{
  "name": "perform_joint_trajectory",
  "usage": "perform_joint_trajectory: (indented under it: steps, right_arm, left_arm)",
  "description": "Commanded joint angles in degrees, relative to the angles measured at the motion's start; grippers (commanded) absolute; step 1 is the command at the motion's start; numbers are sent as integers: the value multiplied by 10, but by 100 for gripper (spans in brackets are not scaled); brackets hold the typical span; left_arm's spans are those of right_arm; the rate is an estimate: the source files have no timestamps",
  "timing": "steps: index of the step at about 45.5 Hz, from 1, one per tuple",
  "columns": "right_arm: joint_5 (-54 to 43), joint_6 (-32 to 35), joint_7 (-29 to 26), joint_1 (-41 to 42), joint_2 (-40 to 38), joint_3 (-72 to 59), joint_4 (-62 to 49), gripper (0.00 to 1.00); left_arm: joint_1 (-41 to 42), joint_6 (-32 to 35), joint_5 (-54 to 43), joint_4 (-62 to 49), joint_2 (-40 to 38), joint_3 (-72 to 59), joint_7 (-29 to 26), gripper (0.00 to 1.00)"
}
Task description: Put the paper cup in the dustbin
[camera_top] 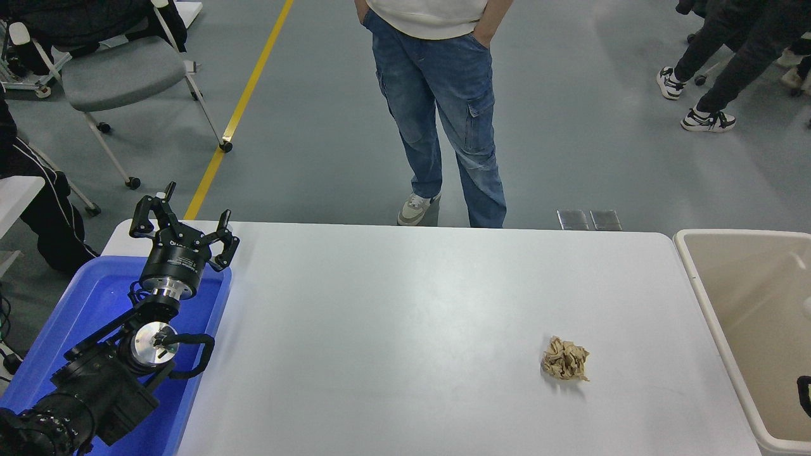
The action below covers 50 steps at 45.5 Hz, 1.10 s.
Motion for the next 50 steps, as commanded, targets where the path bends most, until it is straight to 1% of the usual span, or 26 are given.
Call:
perform_joint_trajectory:
  steps: [1,13,20,23,24,25,26,28,29,30,31,32,33,34,35,36,48,49,50]
  right_arm:
    - [-4,5,0,-2,0,-6,-2,99]
    - [-5,5,1,-4,1,-3,-2,99]
    - [-29,4,2,-5,1,-1,-1,99]
    - [-32,2,5,-6,1,-1,-1,99]
    - [-32,2,5,-6,2,-1,-2,97]
    - [-32,2,5,-7,4,-1,-1,92]
    - [-32,3,5,-7,5,-1,-1,81]
    - [-33,6,5,-8,7,-5,-1,50]
    - [-34,7,5,-8,9,-9,-1,40]
    - [-36,7,5,-8,9,-10,-1,39]
    - [-39,7,5,-9,9,-10,-1,39]
    - [-42,6,5,-9,10,-9,-1,42]
    - [-46,3,5,-9,11,-6,-1,52]
    - [-50,1,5,-8,12,-2,-2,67]
    - [-51,1,5,-8,12,0,-2,85]
    - [-51,4,5,-7,12,1,-1,100]
    - [-54,2,4,-8,17,-2,-2,100]
    - [-56,0,6,-8,18,-9,-2,92]
    - [-61,1,6,-8,20,-12,-2,78]
  left_arm:
    - [0,0,0,0,0,0,0,100]
    - [0,0,0,0,0,0,0,100]
    - [0,0,0,0,0,0,1,100]
    - [0,0,0,0,0,0,0,100]
    - [0,0,0,0,0,0,1,100]
    - [0,0,0,0,0,0,1,100]
    - [0,0,0,0,0,0,1,100]
    - [0,0,0,0,0,0,0,100]
    - [0,0,0,0,0,0,1,100]
    - [0,0,0,0,0,0,1,100]
    - [0,0,0,0,0,0,0,100]
    - [0,0,0,0,0,0,1,100]
    - [0,0,0,0,0,0,0,100]
    - [0,0,0,0,0,0,0,100]
    - [0,0,0,0,0,0,0,100]
    - [0,0,0,0,0,0,0,100]
    - [0,0,0,0,0,0,1,100]
    - [0,0,0,0,0,0,0,100]
    - [0,0,0,0,0,0,0,100]
